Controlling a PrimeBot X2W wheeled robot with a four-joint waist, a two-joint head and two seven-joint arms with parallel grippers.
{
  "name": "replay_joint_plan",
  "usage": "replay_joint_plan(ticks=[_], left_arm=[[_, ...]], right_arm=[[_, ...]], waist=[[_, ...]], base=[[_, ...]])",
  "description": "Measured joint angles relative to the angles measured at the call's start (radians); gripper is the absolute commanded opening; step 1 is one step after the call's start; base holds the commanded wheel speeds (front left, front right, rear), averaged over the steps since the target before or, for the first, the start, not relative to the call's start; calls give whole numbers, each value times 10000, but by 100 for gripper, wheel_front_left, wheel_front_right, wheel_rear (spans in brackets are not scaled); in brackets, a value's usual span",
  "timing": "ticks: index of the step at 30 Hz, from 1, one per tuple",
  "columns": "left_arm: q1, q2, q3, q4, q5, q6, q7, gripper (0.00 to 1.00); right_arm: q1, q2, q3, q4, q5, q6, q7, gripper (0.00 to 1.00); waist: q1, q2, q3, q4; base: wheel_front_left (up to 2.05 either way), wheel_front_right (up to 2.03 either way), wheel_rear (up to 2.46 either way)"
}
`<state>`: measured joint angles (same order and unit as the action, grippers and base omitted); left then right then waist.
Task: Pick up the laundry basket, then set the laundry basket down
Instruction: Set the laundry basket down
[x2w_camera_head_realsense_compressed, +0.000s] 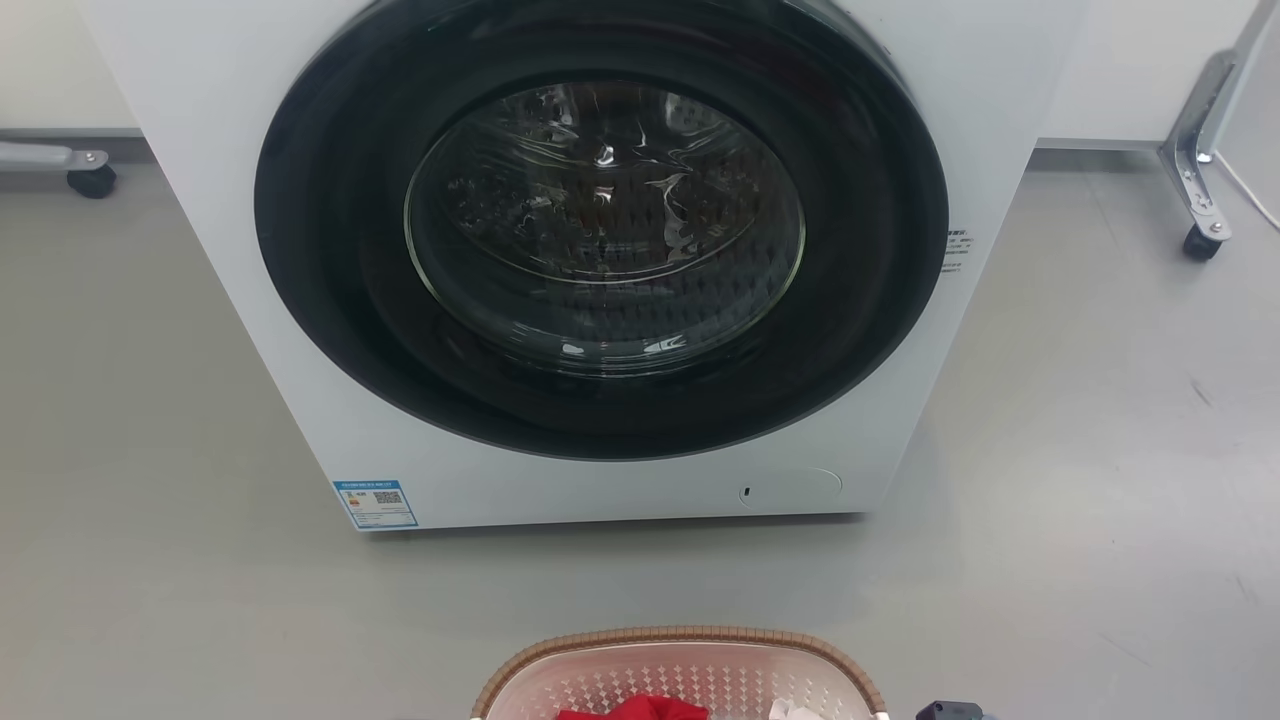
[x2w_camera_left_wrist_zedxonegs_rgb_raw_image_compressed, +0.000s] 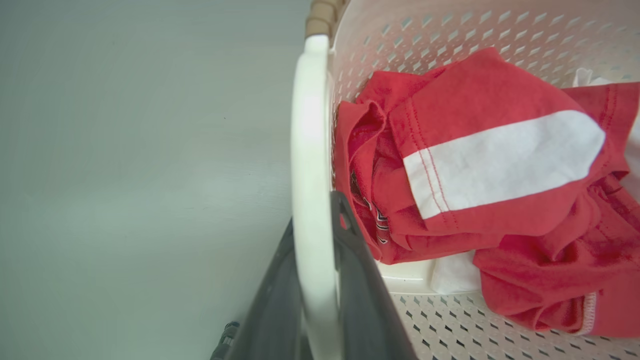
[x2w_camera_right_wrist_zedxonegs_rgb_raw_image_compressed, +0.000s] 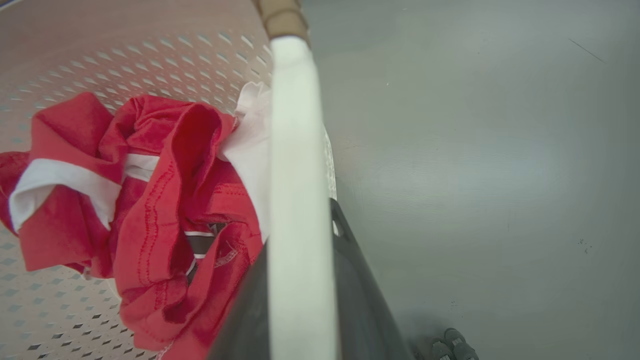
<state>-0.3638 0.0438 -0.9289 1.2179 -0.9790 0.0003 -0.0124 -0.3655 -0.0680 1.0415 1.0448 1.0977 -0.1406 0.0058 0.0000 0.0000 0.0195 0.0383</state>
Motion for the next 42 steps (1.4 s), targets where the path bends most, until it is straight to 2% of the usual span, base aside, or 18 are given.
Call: replay_joint_plan(ticks=[6, 16, 27, 42], left_arm=[[-95, 2, -6, -12, -15, 25, -82, 0], [-1143, 19, 128, -50, -29, 144, -267, 0], [-2682, 42, 307, -182, -25, 265, -606, 0], [-3870, -17, 391, -265, 54, 437, -1012, 0]], right_arm=[[-306, 0, 52, 90, 111, 0, -79, 0], [-1456, -12, -40, 180, 215, 0, -355, 0], [-3427, -25, -209, 558, 71, 2, -828, 0], [-4861, -21, -178, 1147, -353, 13, -1210, 0]], waist=[[0, 0, 215, 18], [0, 1, 1028, 113], [4, 1, 2443, 289], [3, 2, 4485, 484]], base=[[0, 0, 0], [0, 0, 0], [0, 0, 0], [0, 0, 0]])
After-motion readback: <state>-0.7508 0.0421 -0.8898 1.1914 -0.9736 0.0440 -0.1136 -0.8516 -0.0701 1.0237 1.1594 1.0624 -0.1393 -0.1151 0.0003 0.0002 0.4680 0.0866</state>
